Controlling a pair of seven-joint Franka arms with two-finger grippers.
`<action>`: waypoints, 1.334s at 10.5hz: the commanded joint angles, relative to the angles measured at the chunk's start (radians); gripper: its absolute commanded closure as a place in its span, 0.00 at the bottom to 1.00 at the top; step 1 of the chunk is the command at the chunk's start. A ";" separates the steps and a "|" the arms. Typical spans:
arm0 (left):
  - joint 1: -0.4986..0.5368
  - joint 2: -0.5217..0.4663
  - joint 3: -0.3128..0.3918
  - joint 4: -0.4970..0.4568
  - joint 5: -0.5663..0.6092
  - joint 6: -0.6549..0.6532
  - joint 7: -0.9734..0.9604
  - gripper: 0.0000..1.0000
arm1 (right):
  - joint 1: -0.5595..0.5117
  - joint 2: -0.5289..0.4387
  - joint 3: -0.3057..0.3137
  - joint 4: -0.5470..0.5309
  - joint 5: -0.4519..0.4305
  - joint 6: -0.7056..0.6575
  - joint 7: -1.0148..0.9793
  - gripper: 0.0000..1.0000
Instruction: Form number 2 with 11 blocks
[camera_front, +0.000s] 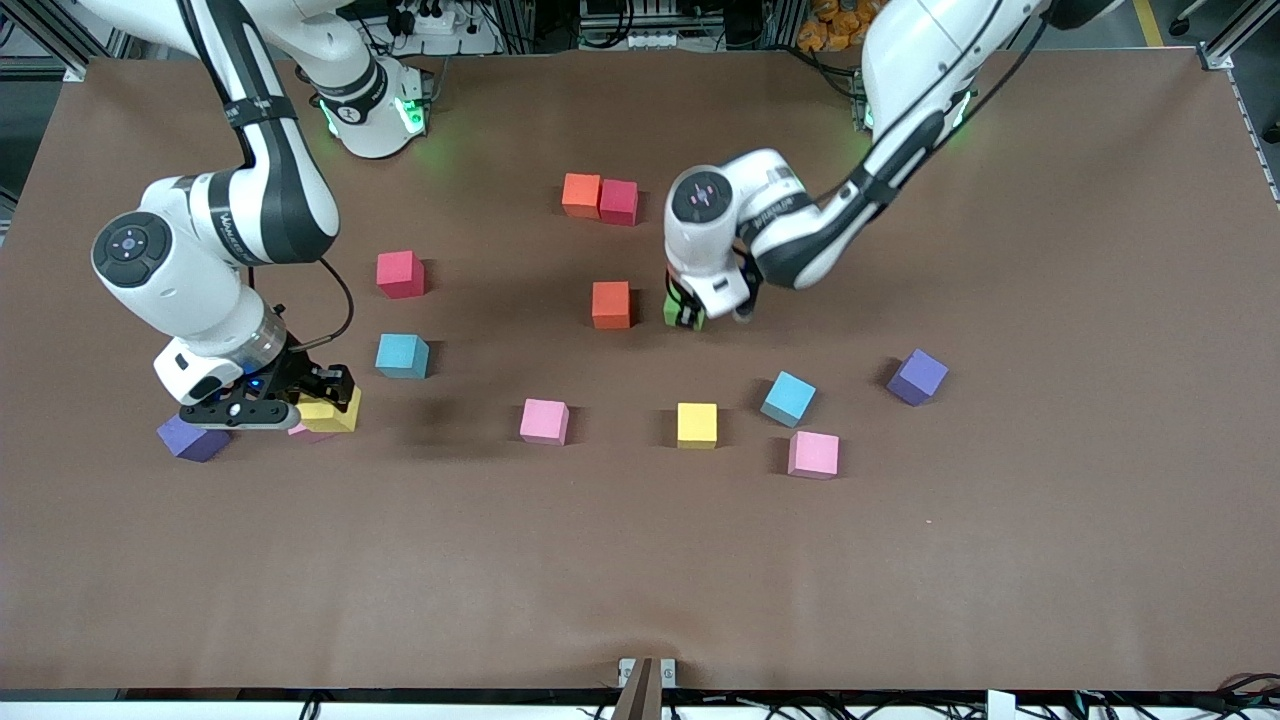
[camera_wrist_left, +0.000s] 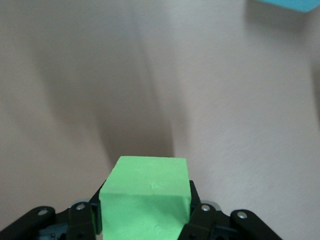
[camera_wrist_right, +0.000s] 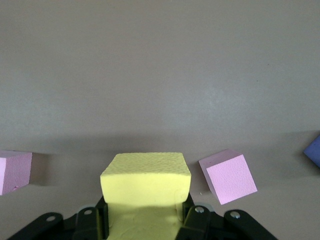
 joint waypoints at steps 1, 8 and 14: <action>0.016 -0.037 -0.063 -0.040 0.009 -0.033 -0.144 1.00 | -0.007 0.000 0.009 0.005 0.000 -0.017 0.017 0.59; 0.015 -0.026 -0.200 -0.092 -0.040 -0.027 -0.368 1.00 | 0.001 0.000 0.009 -0.001 0.000 -0.017 0.017 0.59; 0.019 -0.019 -0.247 -0.165 -0.056 0.044 -0.373 1.00 | 0.004 0.000 0.011 -0.003 0.000 -0.023 0.017 0.59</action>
